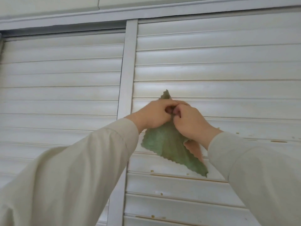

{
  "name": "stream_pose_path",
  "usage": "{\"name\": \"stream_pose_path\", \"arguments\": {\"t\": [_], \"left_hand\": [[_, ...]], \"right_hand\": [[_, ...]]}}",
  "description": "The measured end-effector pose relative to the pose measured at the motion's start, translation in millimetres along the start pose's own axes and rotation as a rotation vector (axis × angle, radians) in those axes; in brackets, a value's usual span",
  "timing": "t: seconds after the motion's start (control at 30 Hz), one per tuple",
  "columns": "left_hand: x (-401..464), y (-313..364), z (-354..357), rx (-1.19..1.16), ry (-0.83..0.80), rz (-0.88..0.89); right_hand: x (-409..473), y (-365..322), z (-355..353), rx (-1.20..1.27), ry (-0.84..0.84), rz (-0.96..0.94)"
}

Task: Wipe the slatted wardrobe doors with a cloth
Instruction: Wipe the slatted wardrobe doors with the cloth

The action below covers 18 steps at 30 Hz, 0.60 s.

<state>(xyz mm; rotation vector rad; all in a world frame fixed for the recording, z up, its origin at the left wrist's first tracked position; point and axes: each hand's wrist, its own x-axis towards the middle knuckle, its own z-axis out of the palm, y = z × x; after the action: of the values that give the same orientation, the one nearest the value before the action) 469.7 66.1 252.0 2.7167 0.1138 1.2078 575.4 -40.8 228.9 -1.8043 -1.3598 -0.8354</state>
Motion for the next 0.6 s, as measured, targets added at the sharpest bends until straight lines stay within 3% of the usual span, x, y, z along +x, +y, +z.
{"name": "stream_pose_path", "arguments": {"t": [0.1,0.17,0.27,0.37,0.6], "left_hand": [[-8,-29,-17,0.178,0.409,-0.058],[-14,-59,-20,0.357,0.636,-0.215],[-24,-93,-6,0.146,0.691,-0.415],[-31,-110,18,-0.045,0.722,-0.35],[-32,-121,33,0.3,0.87,-0.361]], "right_hand": [[0,-2,15,-0.195,-0.021,0.016],[-2,-5,26,-0.287,0.01,0.041],[-9,-6,39,-0.463,0.161,-0.065],[-14,-1,52,-0.453,0.161,-0.112],[-6,-21,94,-0.488,0.214,-0.233]]}}
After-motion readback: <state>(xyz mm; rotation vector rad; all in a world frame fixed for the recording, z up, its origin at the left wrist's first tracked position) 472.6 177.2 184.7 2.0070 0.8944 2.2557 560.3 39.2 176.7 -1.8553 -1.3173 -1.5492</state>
